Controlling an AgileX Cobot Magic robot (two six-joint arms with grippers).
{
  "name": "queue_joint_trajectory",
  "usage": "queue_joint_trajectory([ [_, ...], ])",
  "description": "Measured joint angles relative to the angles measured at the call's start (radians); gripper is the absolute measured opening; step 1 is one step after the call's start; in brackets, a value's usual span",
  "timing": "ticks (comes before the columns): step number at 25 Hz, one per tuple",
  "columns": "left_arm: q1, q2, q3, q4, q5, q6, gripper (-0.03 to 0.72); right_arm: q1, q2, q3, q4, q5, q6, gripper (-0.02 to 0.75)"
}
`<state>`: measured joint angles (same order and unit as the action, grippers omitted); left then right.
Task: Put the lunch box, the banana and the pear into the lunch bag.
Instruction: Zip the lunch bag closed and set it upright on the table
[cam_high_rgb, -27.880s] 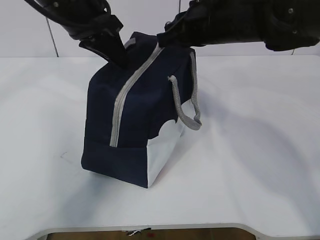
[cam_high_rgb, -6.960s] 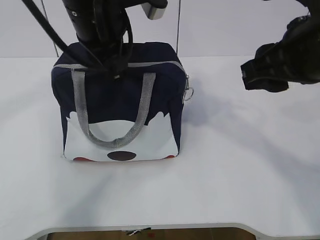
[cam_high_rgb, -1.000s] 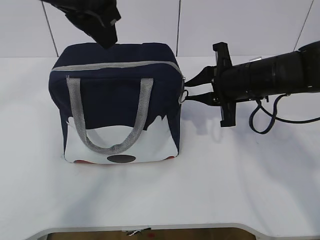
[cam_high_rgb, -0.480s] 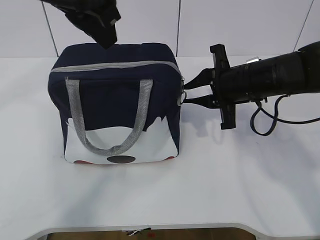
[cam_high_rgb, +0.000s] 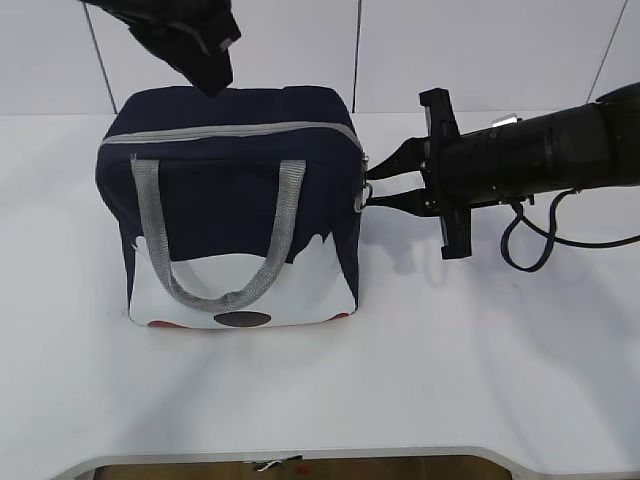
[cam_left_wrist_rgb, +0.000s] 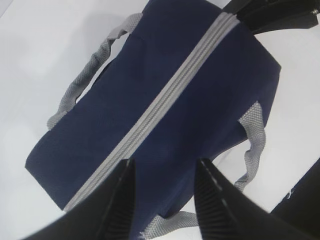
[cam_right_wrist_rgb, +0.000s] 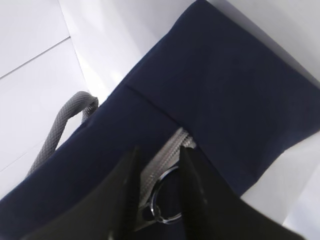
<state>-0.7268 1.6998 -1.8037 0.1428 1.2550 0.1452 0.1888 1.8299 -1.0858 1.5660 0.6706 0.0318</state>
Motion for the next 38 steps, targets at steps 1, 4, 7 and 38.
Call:
queue_joint_trajectory([
  [1, 0.000, 0.000, 0.000, 0.001, 0.000, 0.000, 0.297, 0.000, 0.000, 0.000, 0.000, 0.000, 0.000, 0.230],
  [4, 0.000, 0.000, 0.000, 0.001, 0.000, 0.000, 0.295, 0.000, 0.000, 0.000, 0.000, -0.002, 0.000, 0.230],
  [7, 0.000, 0.000, 0.000, 0.010, 0.000, 0.000, 0.287, 0.000, 0.000, 0.000, 0.000, -0.002, 0.000, 0.230],
  [38, 0.000, 0.006, 0.000, 0.037, 0.000, 0.000, 0.265, -0.023, 0.000, 0.000, 0.000, -0.019, -0.032, 0.017],
])
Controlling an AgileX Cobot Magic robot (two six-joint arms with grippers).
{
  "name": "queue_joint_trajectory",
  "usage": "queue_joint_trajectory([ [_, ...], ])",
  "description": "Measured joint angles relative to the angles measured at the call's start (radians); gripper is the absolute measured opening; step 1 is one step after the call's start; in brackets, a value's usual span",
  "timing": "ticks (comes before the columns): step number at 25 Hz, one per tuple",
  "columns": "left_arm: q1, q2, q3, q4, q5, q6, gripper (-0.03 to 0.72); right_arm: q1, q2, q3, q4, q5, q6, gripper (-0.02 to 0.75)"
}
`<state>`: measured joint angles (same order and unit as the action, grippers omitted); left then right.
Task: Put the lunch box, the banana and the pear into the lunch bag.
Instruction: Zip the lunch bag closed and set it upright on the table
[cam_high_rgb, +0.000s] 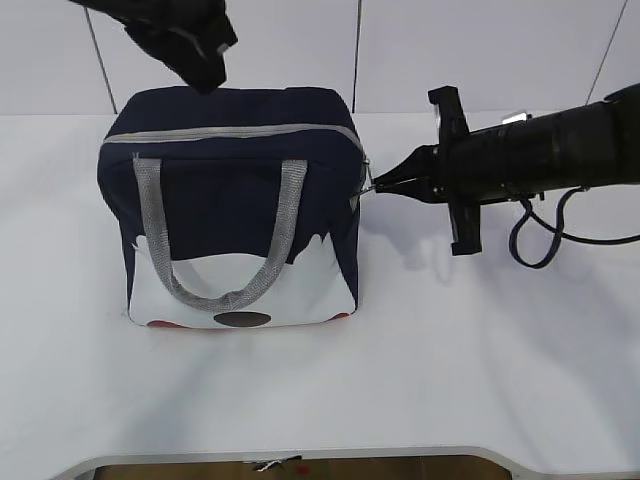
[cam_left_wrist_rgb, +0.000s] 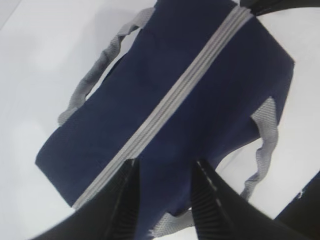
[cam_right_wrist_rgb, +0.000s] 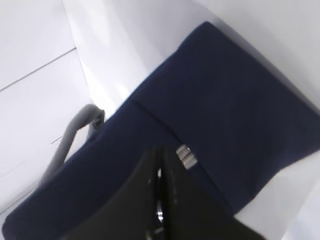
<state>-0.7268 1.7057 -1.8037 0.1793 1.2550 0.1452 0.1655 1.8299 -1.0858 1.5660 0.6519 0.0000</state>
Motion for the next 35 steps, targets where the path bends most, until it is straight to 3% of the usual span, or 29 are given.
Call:
queue_joint_trajectory([
  [12, 0.000, 0.000, 0.000, -0.082, 0.000, 0.015, 0.302, -0.017, -0.010, 0.000, 0.002, -0.006, -0.092, 0.017],
  [18, 0.000, 0.000, 0.000, -0.030, 0.000, 0.046, 0.312, -0.017, -0.010, 0.000, 0.004, -0.006, -0.101, 0.017],
  [23, 0.000, 0.000, 0.000, -0.116, 0.000, 0.101, 0.312, -0.017, -0.010, 0.000, 0.004, -0.008, -0.101, 0.017],
  [29, 0.000, 0.003, 0.000, -0.145, 0.000, 0.136, 0.347, -0.017, -0.010, 0.000, 0.005, -0.010, -0.104, 0.017],
  [35, 0.000, 0.006, 0.122, -0.128, -0.002, 0.216, 0.350, -0.017, -0.010, 0.000, 0.005, -0.017, -0.105, 0.017],
])
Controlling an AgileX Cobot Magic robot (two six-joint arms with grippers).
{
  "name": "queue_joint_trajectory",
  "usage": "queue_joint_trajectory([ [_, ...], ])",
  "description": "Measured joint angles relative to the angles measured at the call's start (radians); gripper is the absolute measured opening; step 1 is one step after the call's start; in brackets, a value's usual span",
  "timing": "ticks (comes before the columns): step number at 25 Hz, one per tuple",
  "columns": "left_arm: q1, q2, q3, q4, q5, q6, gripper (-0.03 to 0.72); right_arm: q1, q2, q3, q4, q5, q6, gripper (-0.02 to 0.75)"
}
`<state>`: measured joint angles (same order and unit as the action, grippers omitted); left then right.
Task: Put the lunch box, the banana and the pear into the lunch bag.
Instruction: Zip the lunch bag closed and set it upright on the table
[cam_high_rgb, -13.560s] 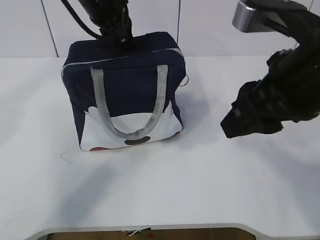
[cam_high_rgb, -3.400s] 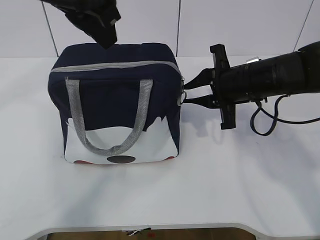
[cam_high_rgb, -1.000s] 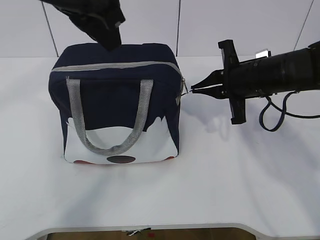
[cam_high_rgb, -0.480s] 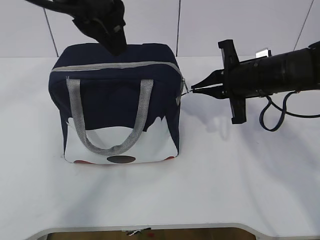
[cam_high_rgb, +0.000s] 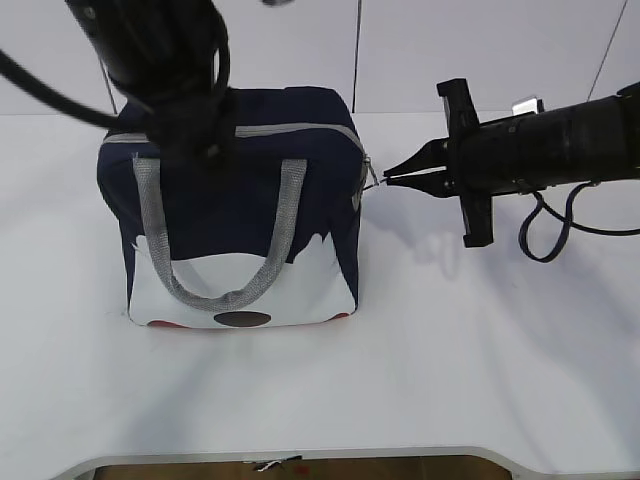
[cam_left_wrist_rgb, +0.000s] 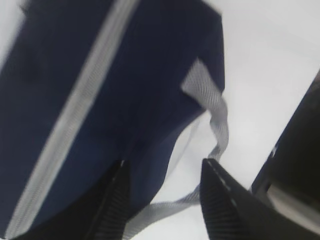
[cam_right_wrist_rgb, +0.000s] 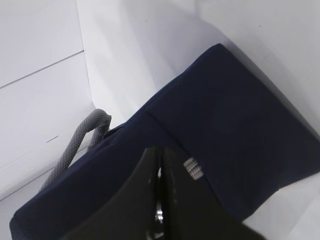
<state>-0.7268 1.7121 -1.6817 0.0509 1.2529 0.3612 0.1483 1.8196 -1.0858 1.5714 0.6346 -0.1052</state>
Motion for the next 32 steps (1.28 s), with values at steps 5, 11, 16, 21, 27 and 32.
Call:
queue_joint_trajectory([
  [5, 0.000, 0.008, 0.047, 0.107, -0.004, 0.039, 0.350, 0.000, 0.000, 0.000, 0.002, 0.000, -0.003, 0.017],
  [11, 0.000, 0.020, 0.047, 0.150, -0.008, 0.046, 0.342, 0.000, 0.000, 0.000, 0.002, 0.000, -0.010, 0.017],
  [16, 0.000, 0.042, 0.047, 0.184, -0.012, 0.050, 0.081, 0.000, 0.000, 0.000, 0.002, 0.000, -0.012, 0.017],
  [21, 0.000, 0.042, 0.045, 0.202, -0.012, 0.052, 0.008, 0.000, 0.000, 0.000, 0.005, 0.000, -0.014, 0.017],
  [27, 0.000, 0.042, 0.000, 0.204, -0.010, 0.054, 0.006, 0.000, 0.000, 0.000, 0.009, -0.029, -0.016, 0.017],
  [32, 0.000, 0.032, -0.016, 0.201, -0.004, 0.056, 0.006, 0.000, 0.000, 0.000, 0.007, -0.050, -0.017, 0.017],
])
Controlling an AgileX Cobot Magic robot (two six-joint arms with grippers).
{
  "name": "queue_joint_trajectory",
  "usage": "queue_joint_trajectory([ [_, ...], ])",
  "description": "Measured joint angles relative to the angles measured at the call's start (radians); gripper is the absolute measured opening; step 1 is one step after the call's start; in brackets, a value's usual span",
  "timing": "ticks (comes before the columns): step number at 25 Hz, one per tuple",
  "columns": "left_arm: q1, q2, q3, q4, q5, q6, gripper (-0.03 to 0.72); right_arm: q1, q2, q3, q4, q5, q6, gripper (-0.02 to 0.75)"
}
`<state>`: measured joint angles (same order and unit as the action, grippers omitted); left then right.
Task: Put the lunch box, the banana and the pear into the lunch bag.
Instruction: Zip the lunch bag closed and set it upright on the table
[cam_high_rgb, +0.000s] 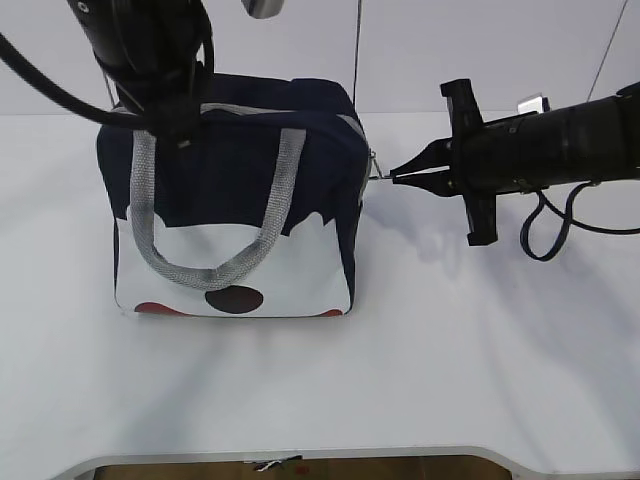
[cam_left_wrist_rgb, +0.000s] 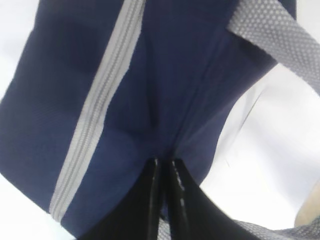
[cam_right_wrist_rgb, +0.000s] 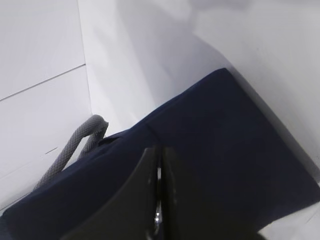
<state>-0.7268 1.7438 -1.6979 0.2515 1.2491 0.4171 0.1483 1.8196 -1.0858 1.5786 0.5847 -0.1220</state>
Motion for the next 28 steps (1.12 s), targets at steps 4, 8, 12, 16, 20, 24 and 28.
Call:
queue_joint_trajectory([
  [4, 0.000, -0.006, 0.000, -0.016, 0.007, 0.000, 0.006, 0.000, 0.019, -0.002, 0.000, 0.000, 0.000, 0.017],
  [8, 0.000, -0.007, 0.000, -0.035, 0.007, 0.002, 0.006, 0.000, 0.034, -0.002, -0.010, 0.000, 0.000, 0.017],
  [12, 0.000, -0.007, 0.000, -0.041, 0.007, 0.004, 0.006, 0.000, 0.052, -0.002, -0.073, 0.004, 0.002, 0.017],
  [16, 0.000, -0.008, 0.000, -0.036, 0.007, 0.004, 0.006, 0.000, 0.075, -0.002, -0.097, 0.015, 0.006, 0.017],
  [20, 0.000, -0.009, 0.000, -0.011, 0.007, 0.005, 0.006, 0.000, 0.089, -0.003, -0.103, 0.016, 0.008, 0.017],
  [24, 0.000, -0.011, 0.000, -0.008, 0.007, 0.007, 0.006, 0.000, 0.113, -0.003, -0.113, 0.016, 0.008, 0.017],
  [28, 0.000, -0.011, 0.000, -0.008, 0.007, 0.006, 0.006, 0.000, 0.129, -0.004, -0.120, 0.012, 0.008, 0.017],
])
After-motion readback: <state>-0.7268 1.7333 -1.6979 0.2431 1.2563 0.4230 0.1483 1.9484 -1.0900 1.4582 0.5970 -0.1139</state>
